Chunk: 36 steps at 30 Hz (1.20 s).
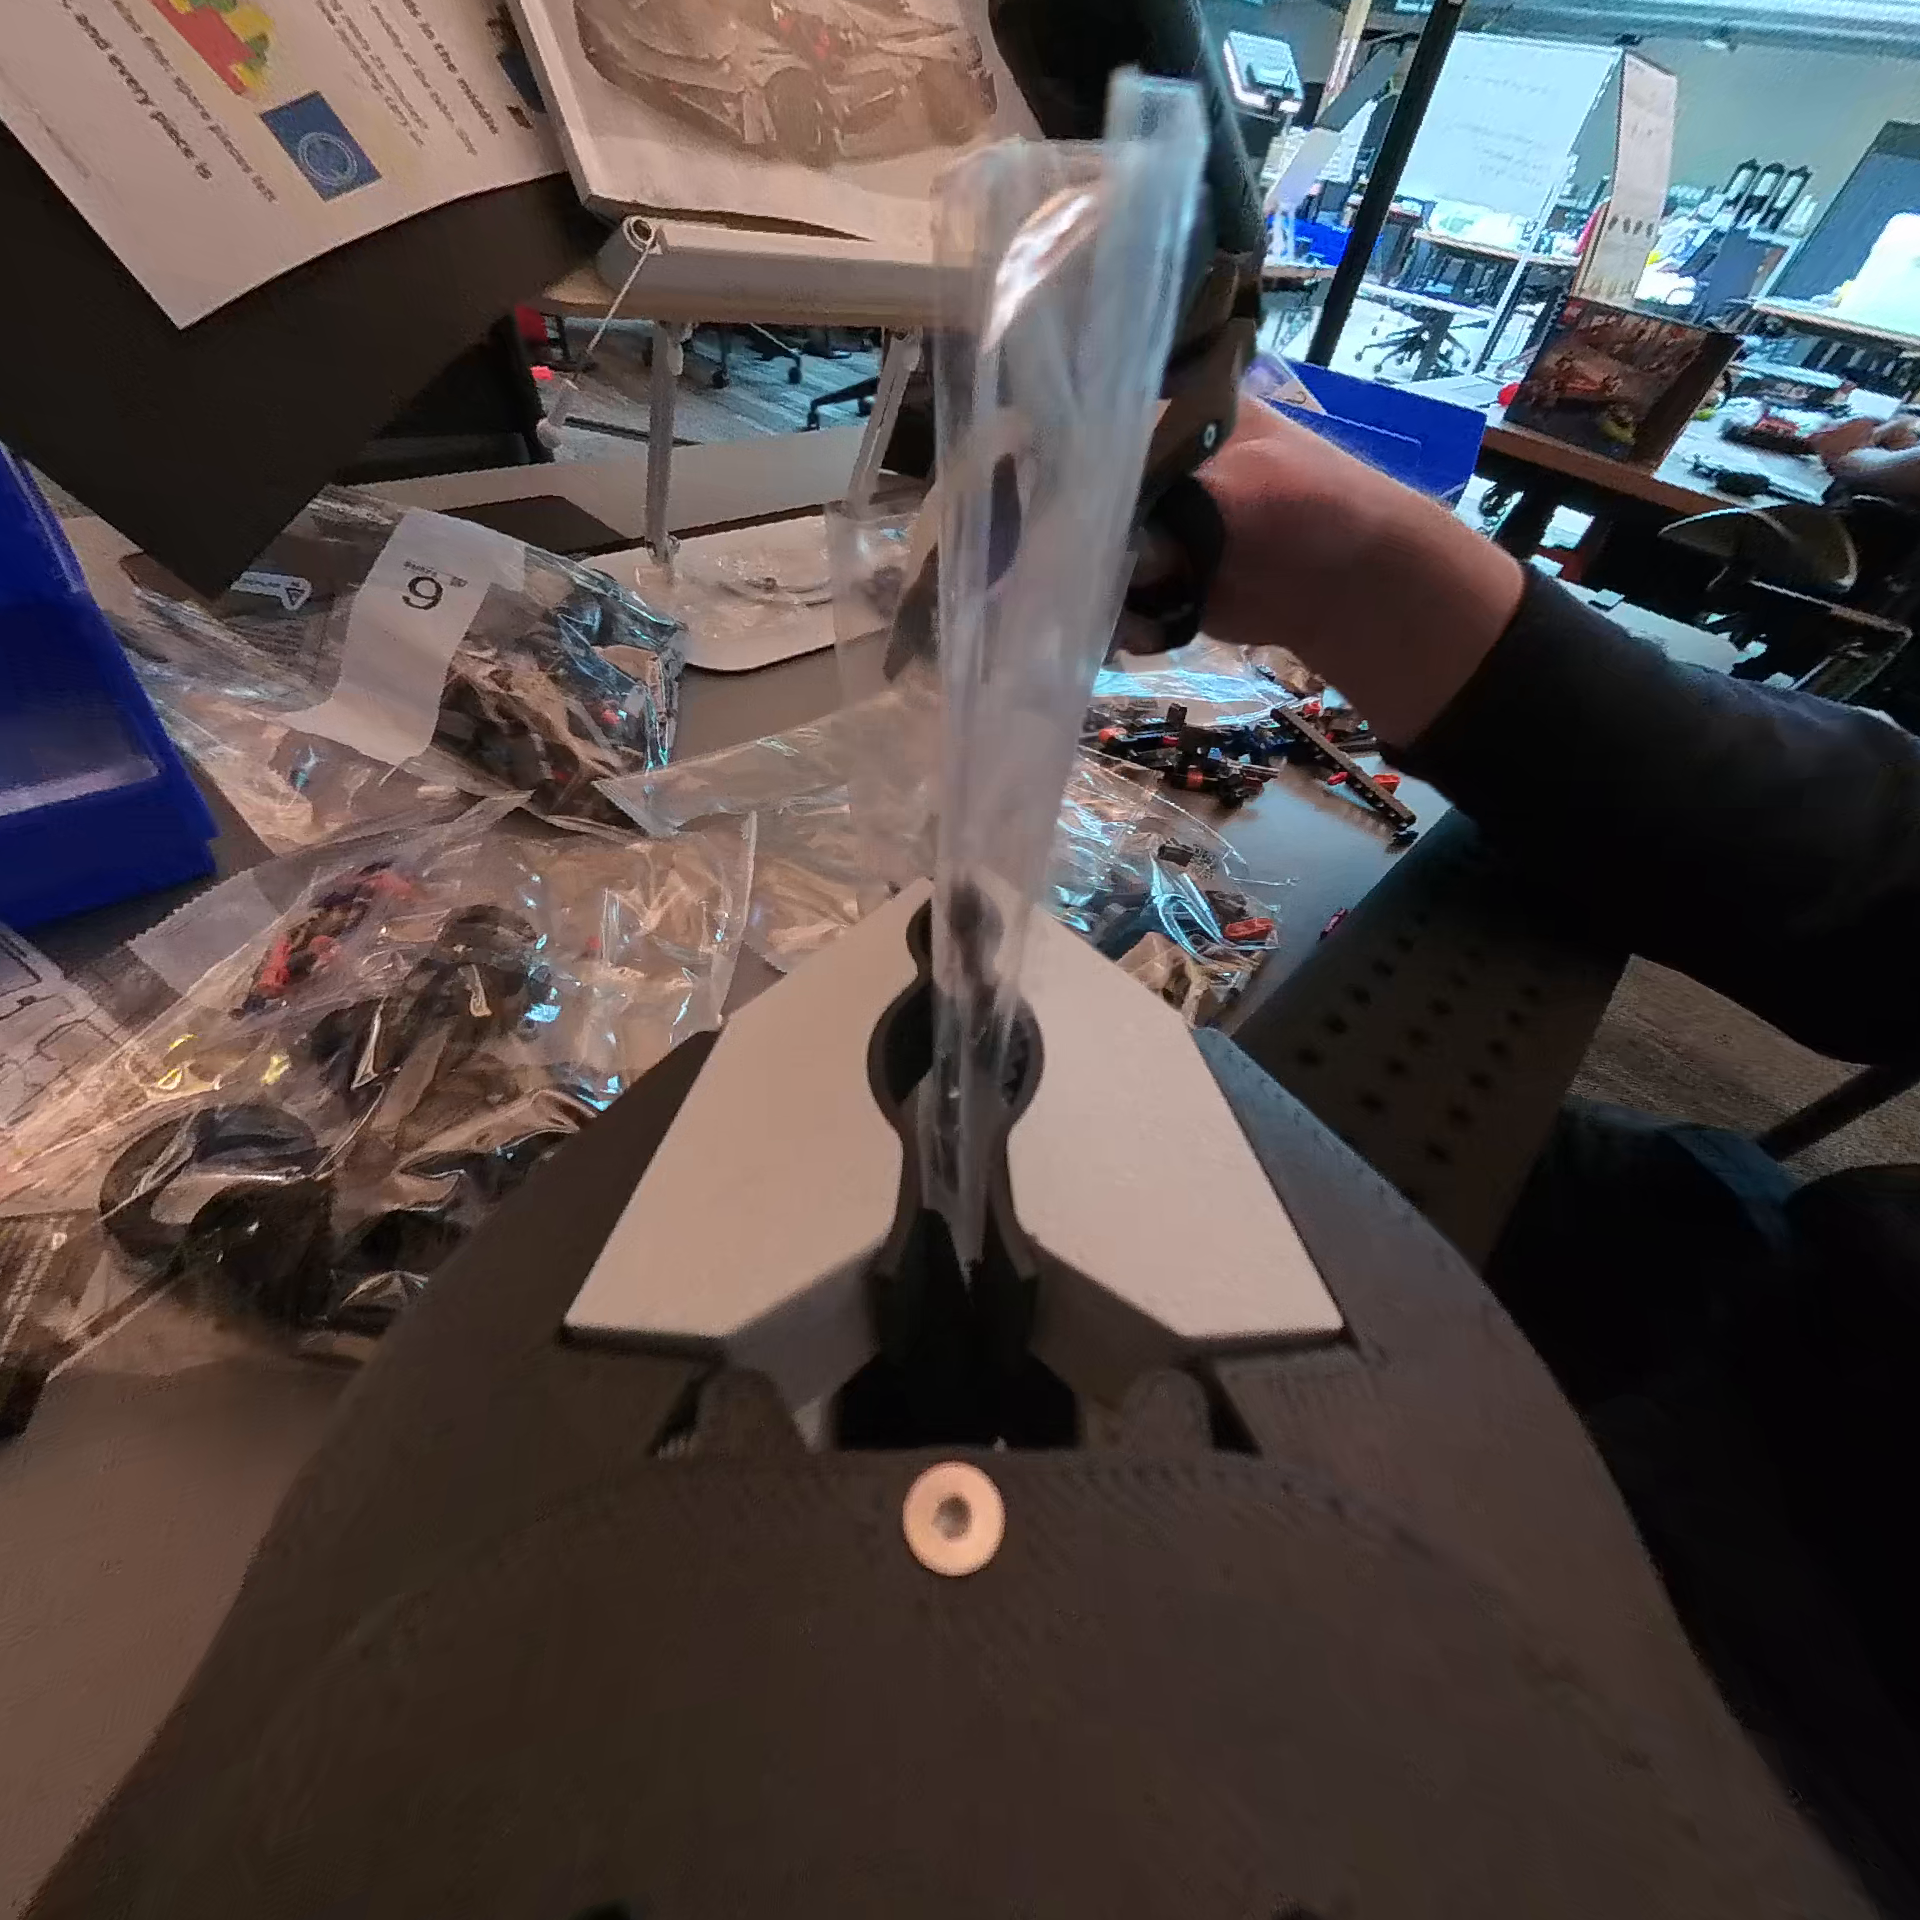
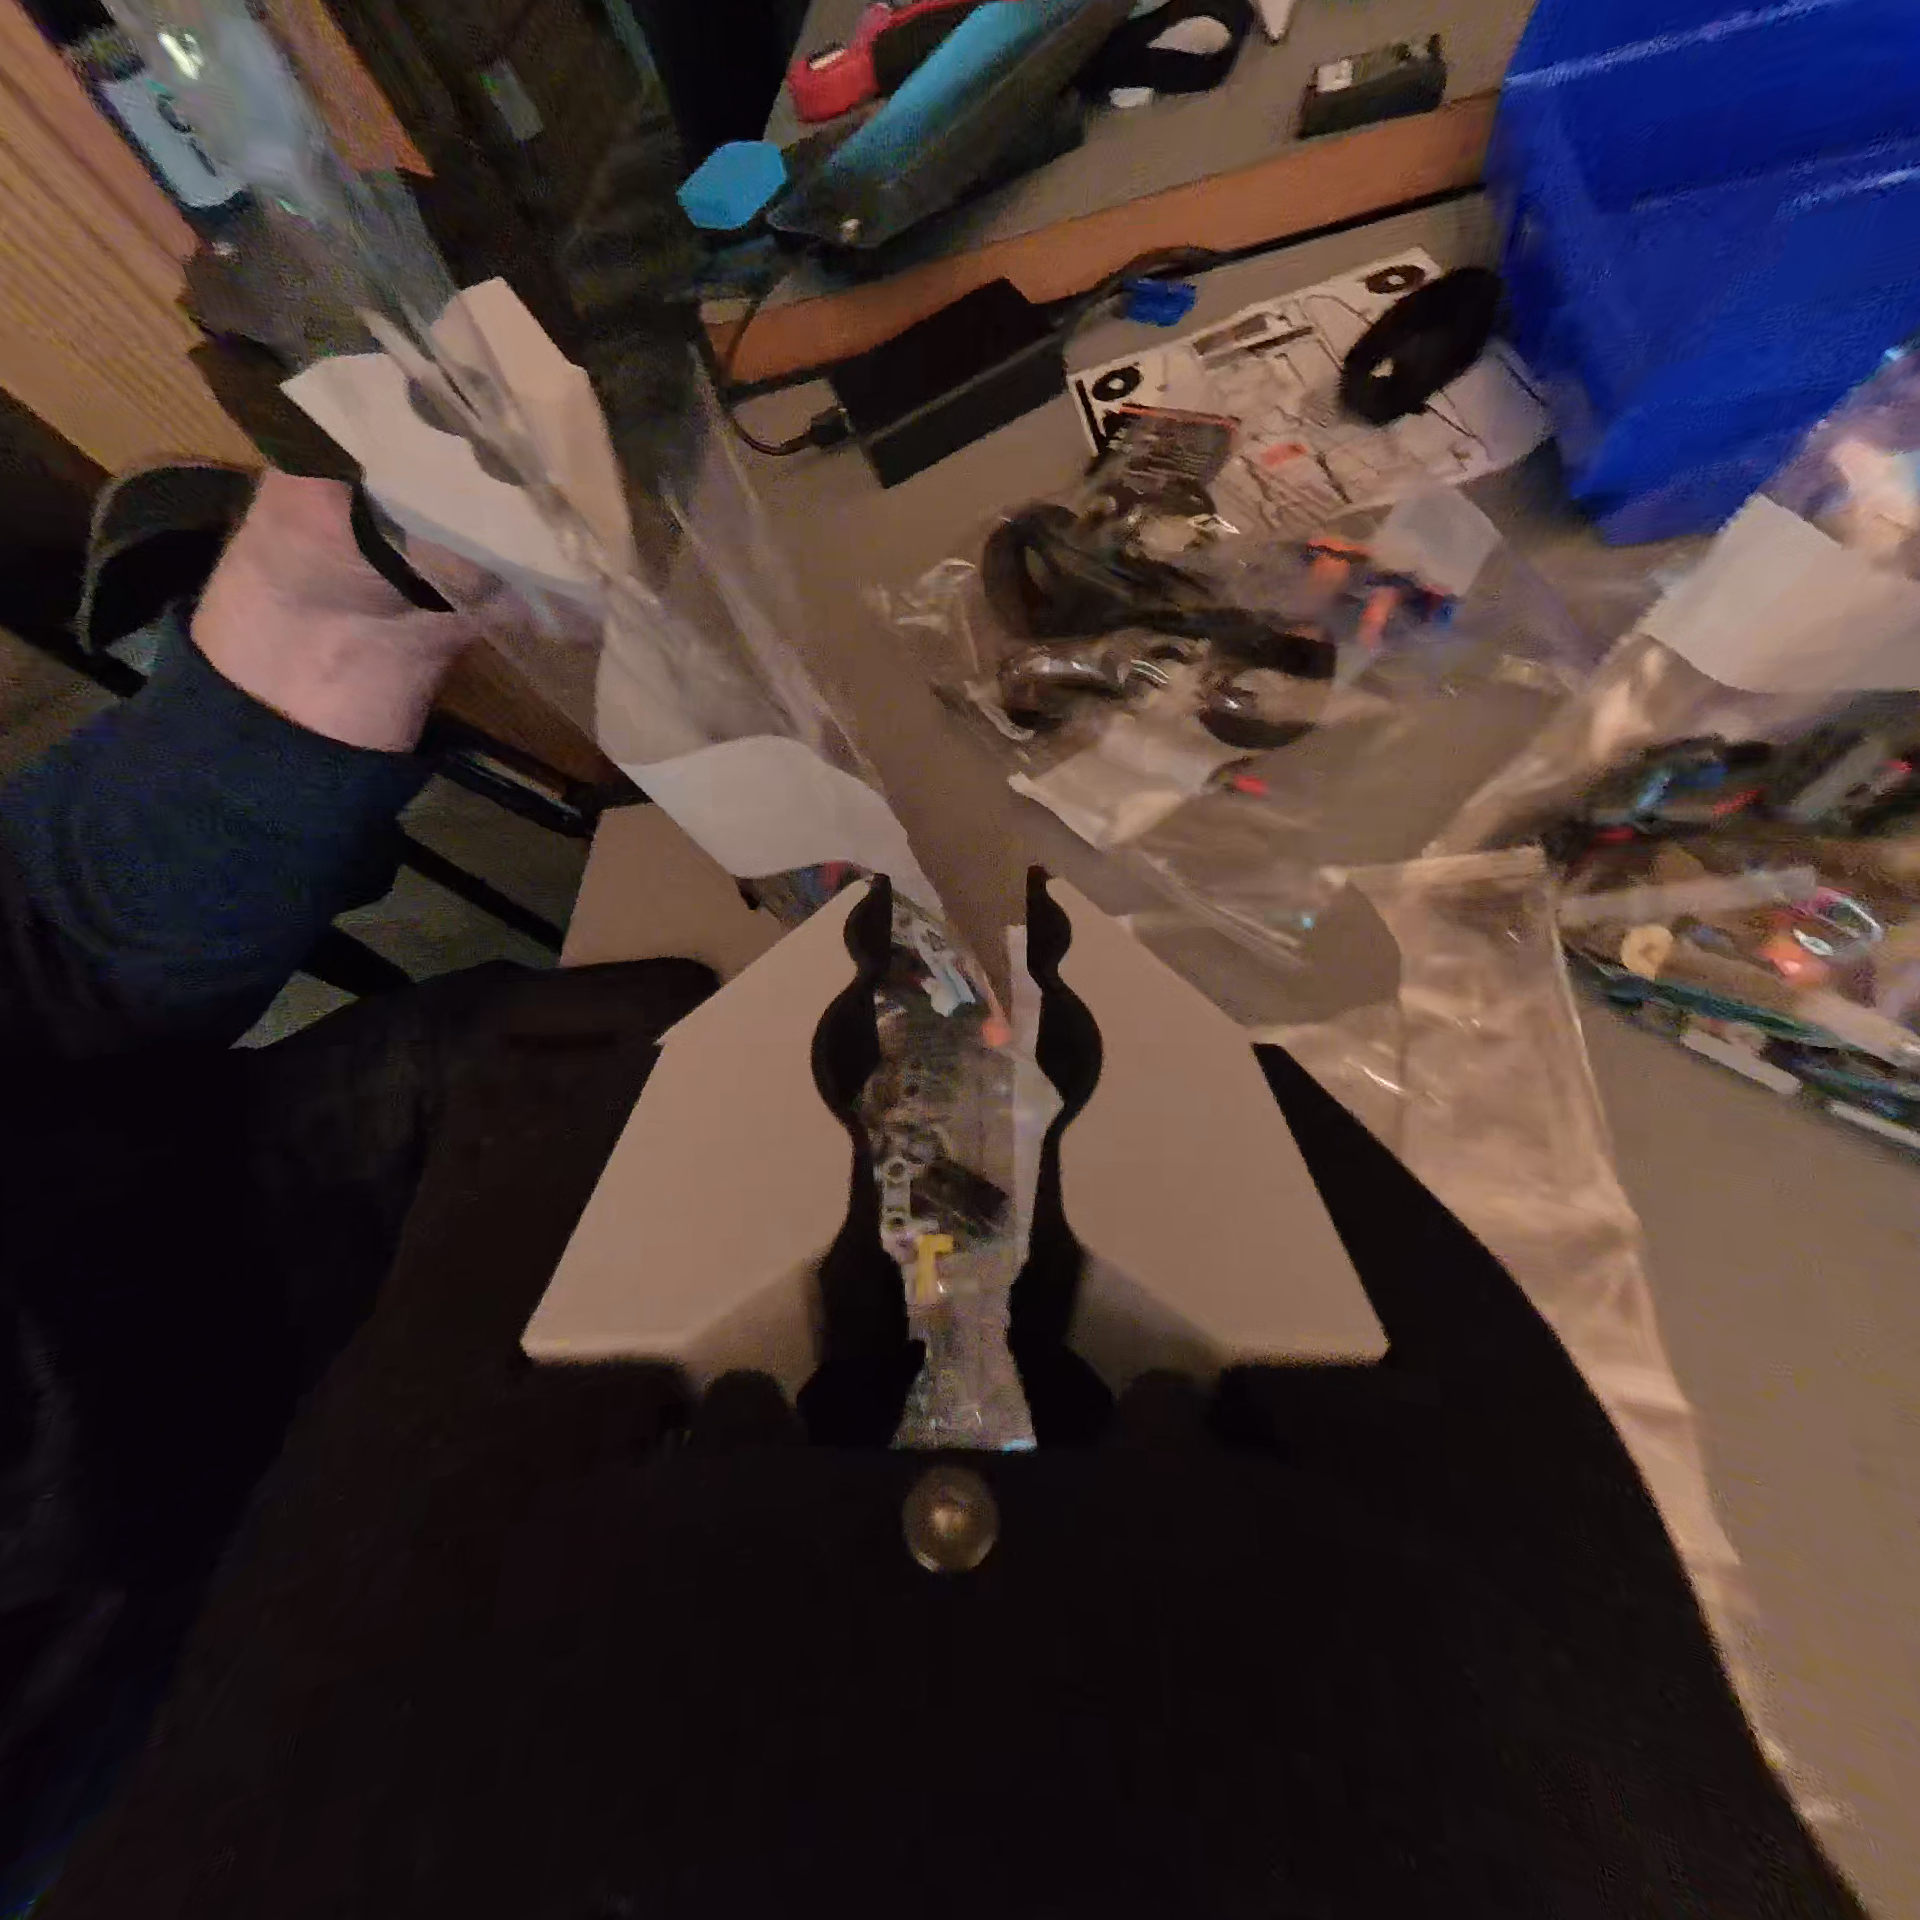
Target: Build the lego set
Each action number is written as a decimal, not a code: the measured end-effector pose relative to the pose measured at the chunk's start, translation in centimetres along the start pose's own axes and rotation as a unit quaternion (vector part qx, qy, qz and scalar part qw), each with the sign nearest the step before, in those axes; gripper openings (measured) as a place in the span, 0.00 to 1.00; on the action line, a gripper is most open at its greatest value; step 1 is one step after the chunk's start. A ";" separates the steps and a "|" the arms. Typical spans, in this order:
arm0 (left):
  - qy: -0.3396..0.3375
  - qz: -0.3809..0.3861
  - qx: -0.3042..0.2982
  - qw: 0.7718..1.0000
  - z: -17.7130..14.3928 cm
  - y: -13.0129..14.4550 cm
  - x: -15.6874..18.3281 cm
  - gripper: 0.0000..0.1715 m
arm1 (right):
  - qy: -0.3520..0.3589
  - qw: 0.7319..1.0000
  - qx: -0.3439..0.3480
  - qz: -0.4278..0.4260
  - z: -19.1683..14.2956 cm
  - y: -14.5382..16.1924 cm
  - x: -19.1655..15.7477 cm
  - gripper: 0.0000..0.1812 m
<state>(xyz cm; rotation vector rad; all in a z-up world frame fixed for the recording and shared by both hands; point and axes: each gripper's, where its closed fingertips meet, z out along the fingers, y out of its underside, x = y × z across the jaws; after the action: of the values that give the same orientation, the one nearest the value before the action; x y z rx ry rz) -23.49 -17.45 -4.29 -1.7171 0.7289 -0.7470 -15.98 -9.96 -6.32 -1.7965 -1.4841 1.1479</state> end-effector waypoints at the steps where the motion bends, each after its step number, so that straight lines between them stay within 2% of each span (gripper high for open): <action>1: -0.004 0.003 -0.001 1.000 0.1 0.1 0.0 0.00 | 0.013 1.000 -0.011 0.007 -0.3 0.8 0.8 0.13; 5: -0.005 0.010 0.000 1.000 0.1 0.1 0.1 0.00 | 0.055 0.989 -0.136 0.014 0.2 6.3 2.6 0.13; 11: -0.002 0.018 -0.001 1.000 0.1 0.0 0.5 0.00 | 0.093 0.973 -0.211 -0.026 2.9 8.5 3.5 0.13; 13: -0.001 0.017 0.000 1.000 0.0 0.1 0.6 0.00 | 0.120 0.960 -0.251 -0.037 3.3 10.0 4.3 0.07; 18: -0.001 0.018 0.001 1.000 0.0 0.1 0.7 0.00 | 0.109 0.966 -0.234 -0.031 3.5 9.6 4.0 0.02; 22: -0.001 0.020 0.002 1.000 0.0 0.1 0.8 0.00 | 0.103 0.980 -0.167 -0.029 1.9 6.6 3.3 0.01; 26: 0.000 0.022 0.001 1.000 0.0 0.1 1.0 0.00 | 0.063 0.996 -0.014 -0.060 -1.2 -0.8 -0.3 0.01; 29: 0.001 0.023 0.001 1.000 -0.1 0.0 0.9 0.00 | 0.036 0.993 0.058 -0.099 -3.1 -5.3 -3.6 0.01; 32: 0.002 0.024 0.000 1.000 0.0 0.0 0.9 0.00 | 0.011 0.989 0.058 -0.134 -2.9 -7.6 -6.1 0.01; 36: 0.004 0.023 0.000 1.000 0.0 0.1 1.0 0.00 | -0.013 0.989 -0.001 -0.146 -0.4 -7.4 -7.3 0.03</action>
<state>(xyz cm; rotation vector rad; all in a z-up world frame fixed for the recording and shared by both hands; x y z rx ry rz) -22.88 -18.24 -4.24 -1.6936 0.7715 -0.7225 -19.63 -15.10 1.93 -1.5068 -1.6977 1.0244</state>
